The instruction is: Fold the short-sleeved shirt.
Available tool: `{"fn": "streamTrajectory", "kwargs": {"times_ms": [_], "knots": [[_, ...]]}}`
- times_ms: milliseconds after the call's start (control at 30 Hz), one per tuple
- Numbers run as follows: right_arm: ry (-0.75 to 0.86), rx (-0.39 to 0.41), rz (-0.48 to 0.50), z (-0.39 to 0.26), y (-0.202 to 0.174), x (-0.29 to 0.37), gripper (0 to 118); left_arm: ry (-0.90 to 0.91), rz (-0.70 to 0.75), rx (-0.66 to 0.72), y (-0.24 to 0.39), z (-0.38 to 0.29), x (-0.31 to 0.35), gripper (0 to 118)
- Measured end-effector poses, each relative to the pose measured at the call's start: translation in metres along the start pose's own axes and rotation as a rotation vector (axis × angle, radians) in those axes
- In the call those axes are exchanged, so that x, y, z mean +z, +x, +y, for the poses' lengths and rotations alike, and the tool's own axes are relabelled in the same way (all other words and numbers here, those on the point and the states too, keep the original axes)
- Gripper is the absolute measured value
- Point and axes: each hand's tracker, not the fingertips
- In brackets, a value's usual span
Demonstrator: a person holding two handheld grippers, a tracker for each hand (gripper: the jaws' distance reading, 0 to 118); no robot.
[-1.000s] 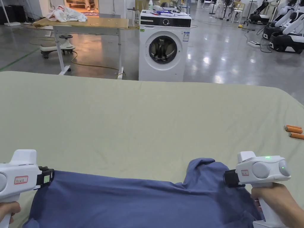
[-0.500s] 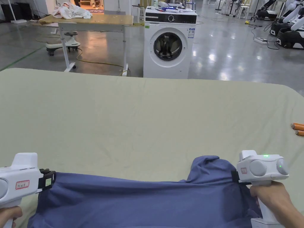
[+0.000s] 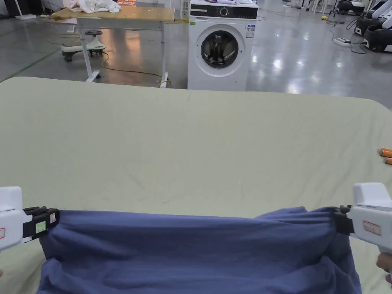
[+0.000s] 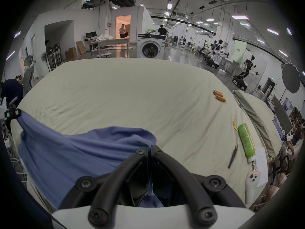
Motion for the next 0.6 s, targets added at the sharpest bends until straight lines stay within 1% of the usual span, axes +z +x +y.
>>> {"fn": "streamTrajectory", "kwargs": {"times_ms": [133, 300, 433, 600], "knots": [[0.008, -0.012, 0.016, -0.026, -0.002, 0.042, 1, 0.016, -0.017, -0.004, 0.000, -0.022, 0.030, 1], [-0.017, 0.007, 0.011, -0.062, -0.010, 0.078, 1, 0.015, -0.028, -0.010, -0.001, -0.055, 0.063, 1], [-0.094, 0.034, -0.005, -0.095, -0.015, 0.090, 1, -0.012, -0.032, -0.012, -0.004, -0.083, 0.075, 1], [-0.174, 0.030, -0.021, -0.134, -0.020, 0.078, 1, -0.102, -0.017, -0.024, -0.008, -0.116, 0.069, 1]]}}
